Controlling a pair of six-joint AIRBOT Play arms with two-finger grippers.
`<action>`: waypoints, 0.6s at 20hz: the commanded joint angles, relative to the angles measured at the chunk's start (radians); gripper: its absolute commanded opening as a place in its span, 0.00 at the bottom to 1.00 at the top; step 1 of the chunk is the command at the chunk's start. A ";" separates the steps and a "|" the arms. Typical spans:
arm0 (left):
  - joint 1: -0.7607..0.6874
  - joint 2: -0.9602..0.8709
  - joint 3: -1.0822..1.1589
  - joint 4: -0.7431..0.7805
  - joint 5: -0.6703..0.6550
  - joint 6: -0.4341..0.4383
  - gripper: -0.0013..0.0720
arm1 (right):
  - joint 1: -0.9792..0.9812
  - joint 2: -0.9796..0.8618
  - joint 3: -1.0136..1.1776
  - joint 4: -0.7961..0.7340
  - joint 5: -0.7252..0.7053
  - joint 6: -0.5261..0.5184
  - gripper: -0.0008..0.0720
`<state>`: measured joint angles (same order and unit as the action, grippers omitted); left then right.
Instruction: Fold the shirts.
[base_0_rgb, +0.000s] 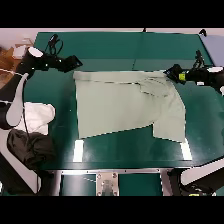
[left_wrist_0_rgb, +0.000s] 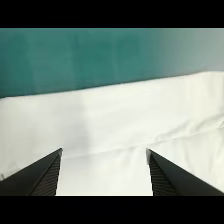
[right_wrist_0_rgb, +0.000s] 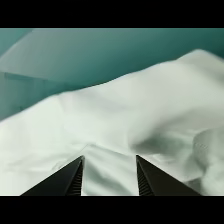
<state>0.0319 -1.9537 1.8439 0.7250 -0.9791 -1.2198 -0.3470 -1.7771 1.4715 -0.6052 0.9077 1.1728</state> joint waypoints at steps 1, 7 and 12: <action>0.089 -0.028 0.107 -0.009 -0.222 -0.129 0.85 | -0.098 -0.045 0.107 0.002 0.146 0.032 0.58; 0.239 0.119 0.036 0.116 -0.697 -0.318 0.81 | -0.340 0.043 0.011 -0.040 0.391 0.018 0.58; 0.202 0.498 -0.625 0.245 -0.497 -0.289 0.75 | -0.450 0.102 -0.212 -0.042 0.383 -0.073 0.57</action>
<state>0.2359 -1.6421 1.5421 0.8993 -1.5406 -1.5017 -0.7315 -1.7039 1.3602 -0.6441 1.2671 1.1484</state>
